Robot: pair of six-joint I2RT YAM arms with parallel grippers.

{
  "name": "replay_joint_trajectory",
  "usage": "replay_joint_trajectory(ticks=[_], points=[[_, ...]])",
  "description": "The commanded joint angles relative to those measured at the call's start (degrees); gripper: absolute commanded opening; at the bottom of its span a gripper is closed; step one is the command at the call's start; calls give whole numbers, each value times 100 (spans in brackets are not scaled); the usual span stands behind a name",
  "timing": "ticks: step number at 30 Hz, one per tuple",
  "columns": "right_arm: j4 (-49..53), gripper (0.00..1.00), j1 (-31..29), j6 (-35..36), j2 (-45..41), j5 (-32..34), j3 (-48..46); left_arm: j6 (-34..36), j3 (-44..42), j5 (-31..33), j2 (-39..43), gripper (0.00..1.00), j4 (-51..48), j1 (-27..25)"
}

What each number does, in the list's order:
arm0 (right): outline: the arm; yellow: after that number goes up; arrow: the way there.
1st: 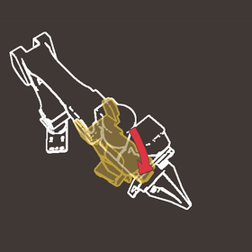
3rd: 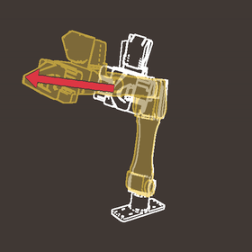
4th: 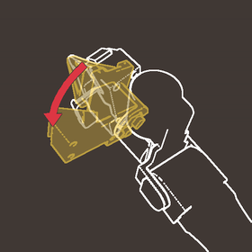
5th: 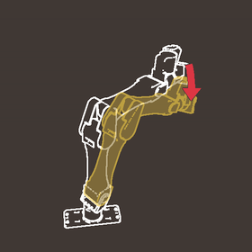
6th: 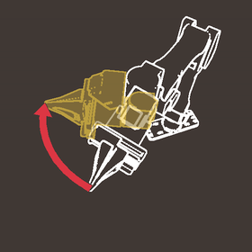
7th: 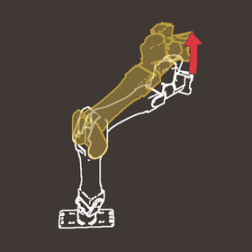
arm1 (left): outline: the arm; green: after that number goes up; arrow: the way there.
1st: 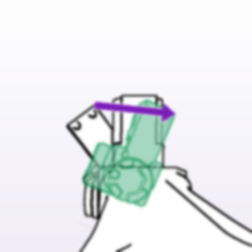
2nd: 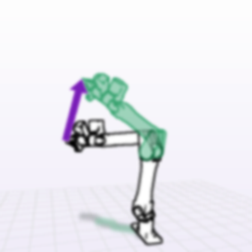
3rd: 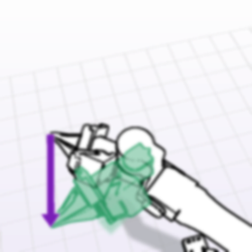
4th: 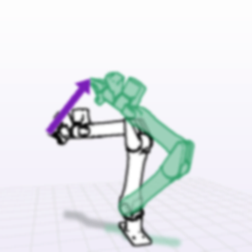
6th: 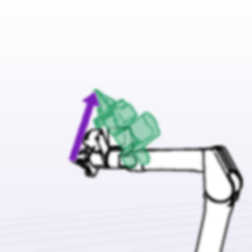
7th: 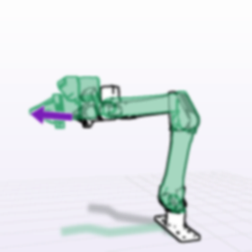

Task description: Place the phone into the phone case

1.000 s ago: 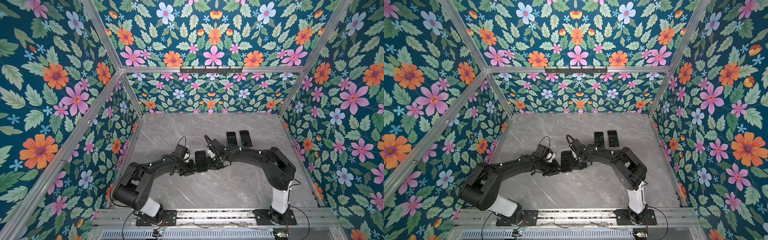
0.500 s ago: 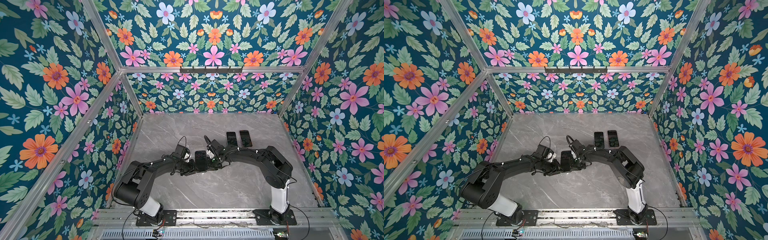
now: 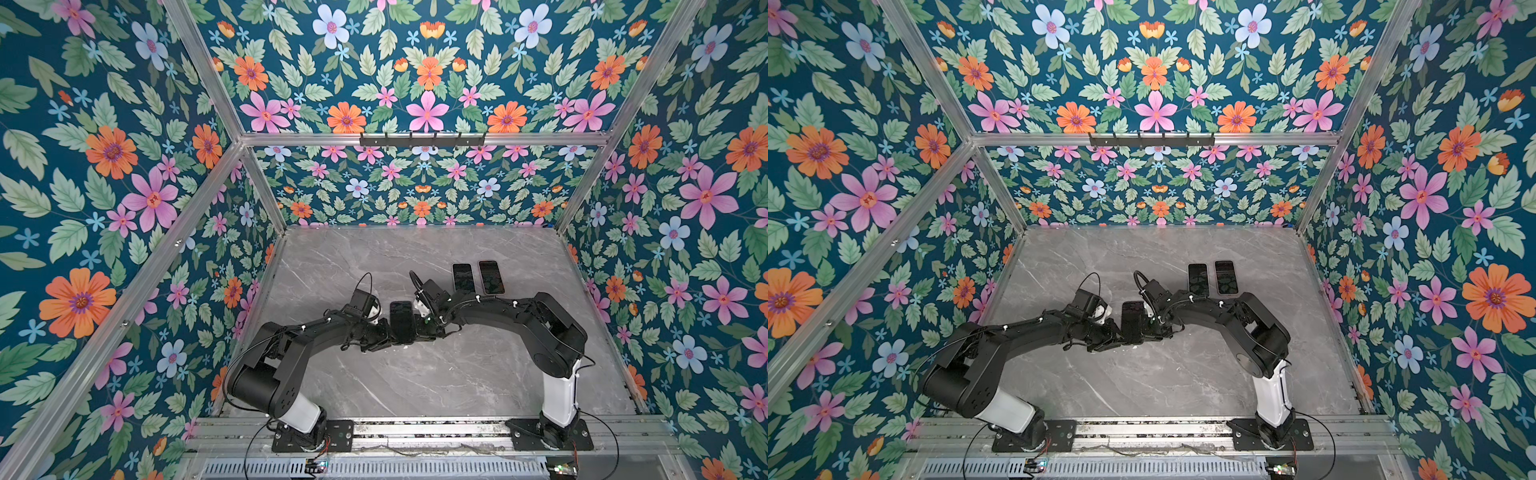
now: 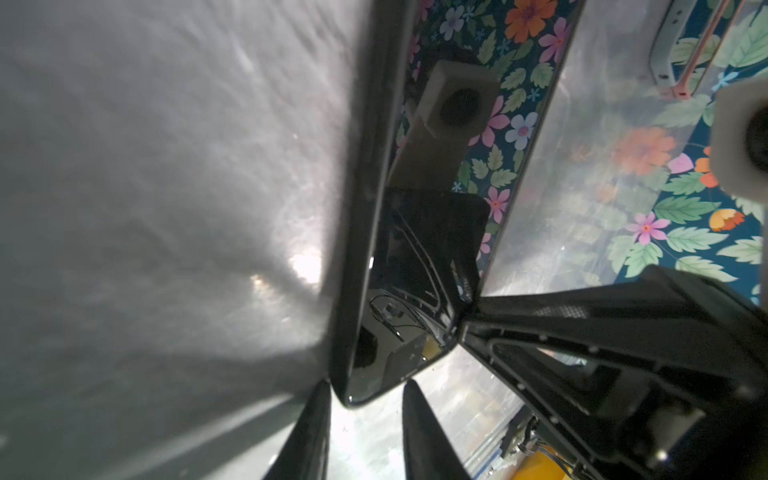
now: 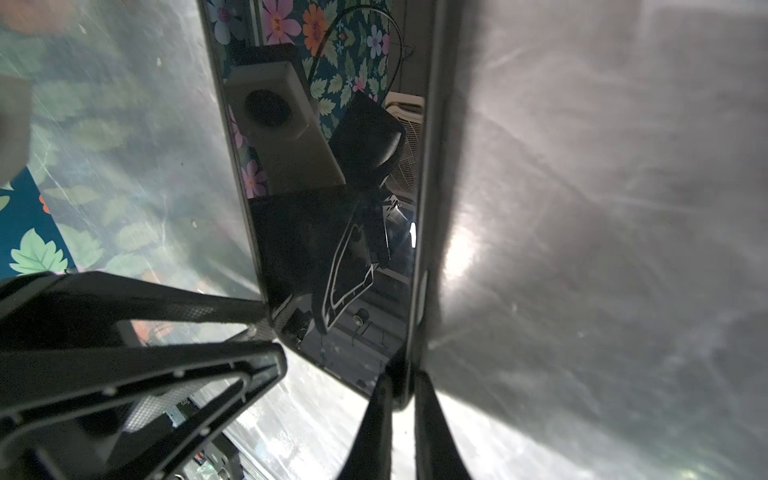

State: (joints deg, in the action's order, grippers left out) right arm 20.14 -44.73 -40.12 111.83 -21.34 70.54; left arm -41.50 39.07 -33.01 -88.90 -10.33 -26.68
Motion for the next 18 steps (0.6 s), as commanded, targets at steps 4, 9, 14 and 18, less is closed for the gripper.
replay_joint_trajectory(ticks=[4, 9, 14, 18], points=[[441, 19, -51, 165, -352, 476, 152, 142, 332, 912, 212, 29, -1003, -170], [746, 32, -19, 429, -910, 1407, 48, 205, 1111, 1890, 362, 36, -2030, -321], [958, 44, 38, 658, -1521, 2186, -414, 104, 2027, 2783, -222, 70, -2577, -613], [658, 58, 131, 756, -2169, 2262, -981, -67, 2588, 3065, -738, 85, -2775, -899]])
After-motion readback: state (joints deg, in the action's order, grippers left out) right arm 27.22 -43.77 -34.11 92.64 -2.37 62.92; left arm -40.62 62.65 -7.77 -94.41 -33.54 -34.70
